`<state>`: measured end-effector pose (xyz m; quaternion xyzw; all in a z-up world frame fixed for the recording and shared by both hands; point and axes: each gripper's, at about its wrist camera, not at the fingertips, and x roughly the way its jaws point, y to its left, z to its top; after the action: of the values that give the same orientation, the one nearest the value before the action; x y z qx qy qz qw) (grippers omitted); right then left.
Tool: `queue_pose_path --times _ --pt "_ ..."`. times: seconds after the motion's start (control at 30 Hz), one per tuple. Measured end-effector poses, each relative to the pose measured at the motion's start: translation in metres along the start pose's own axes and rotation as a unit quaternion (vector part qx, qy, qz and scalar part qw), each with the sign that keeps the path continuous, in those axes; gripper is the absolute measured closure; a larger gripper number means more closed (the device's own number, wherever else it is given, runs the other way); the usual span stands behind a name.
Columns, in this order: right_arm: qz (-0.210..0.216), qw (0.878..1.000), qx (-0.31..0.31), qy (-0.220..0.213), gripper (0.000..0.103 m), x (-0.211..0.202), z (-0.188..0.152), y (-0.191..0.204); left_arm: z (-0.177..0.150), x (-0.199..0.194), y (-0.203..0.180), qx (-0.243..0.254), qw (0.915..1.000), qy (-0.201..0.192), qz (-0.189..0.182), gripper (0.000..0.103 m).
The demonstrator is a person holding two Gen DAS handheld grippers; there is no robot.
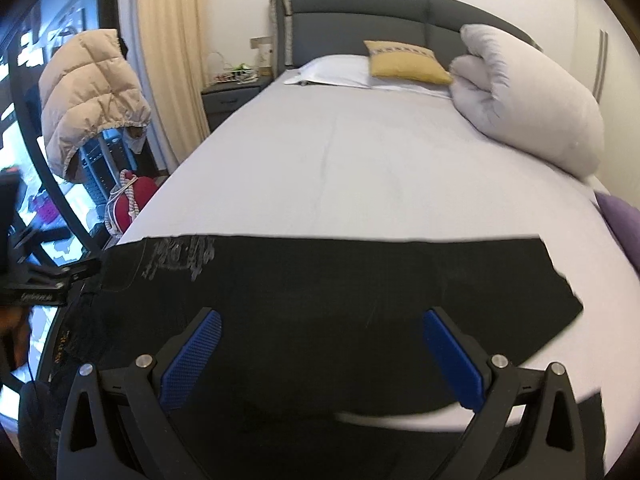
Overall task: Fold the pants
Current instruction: 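Close the left gripper on the jeans waistband while the right tool approaches it, then grasp the waistband with the right gripper while the left gripper holds it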
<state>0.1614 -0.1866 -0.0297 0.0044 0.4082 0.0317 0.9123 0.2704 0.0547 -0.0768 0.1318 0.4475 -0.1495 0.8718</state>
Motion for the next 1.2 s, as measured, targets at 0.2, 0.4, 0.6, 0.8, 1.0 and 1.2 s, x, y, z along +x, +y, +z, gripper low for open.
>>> queue_pose_path --times 0.2,0.4,0.6,0.8,1.0,1.2 --pt "0.059 0.996 -0.061 0.024 0.022 0.031 0.02 -0.003 0.042 0.079 0.036 0.057 0.984 0.1 -0.136 0.0" --pt "0.101 0.988 -0.108 0.04 0.027 0.056 0.021 0.009 0.054 0.136 0.044 0.054 0.956 0.171 -0.232 0.003" --pt "0.13 0.98 -0.129 0.075 0.035 0.081 0.02 0.019 0.06 0.162 0.035 0.079 0.949 0.201 -0.23 0.017" --pt "0.165 0.974 -0.129 0.086 0.041 0.097 0.036 0.023 0.067 0.167 0.049 0.038 0.9518 0.199 -0.231 0.084" --pt "0.198 0.959 -0.174 0.102 0.044 0.116 0.064 0.038 0.053 0.127 0.027 0.079 0.9618 0.156 -0.211 0.094" --pt "0.212 0.938 -0.245 0.124 0.044 0.134 0.083 0.064 0.052 0.071 0.035 0.083 0.9712 0.086 -0.206 0.094"
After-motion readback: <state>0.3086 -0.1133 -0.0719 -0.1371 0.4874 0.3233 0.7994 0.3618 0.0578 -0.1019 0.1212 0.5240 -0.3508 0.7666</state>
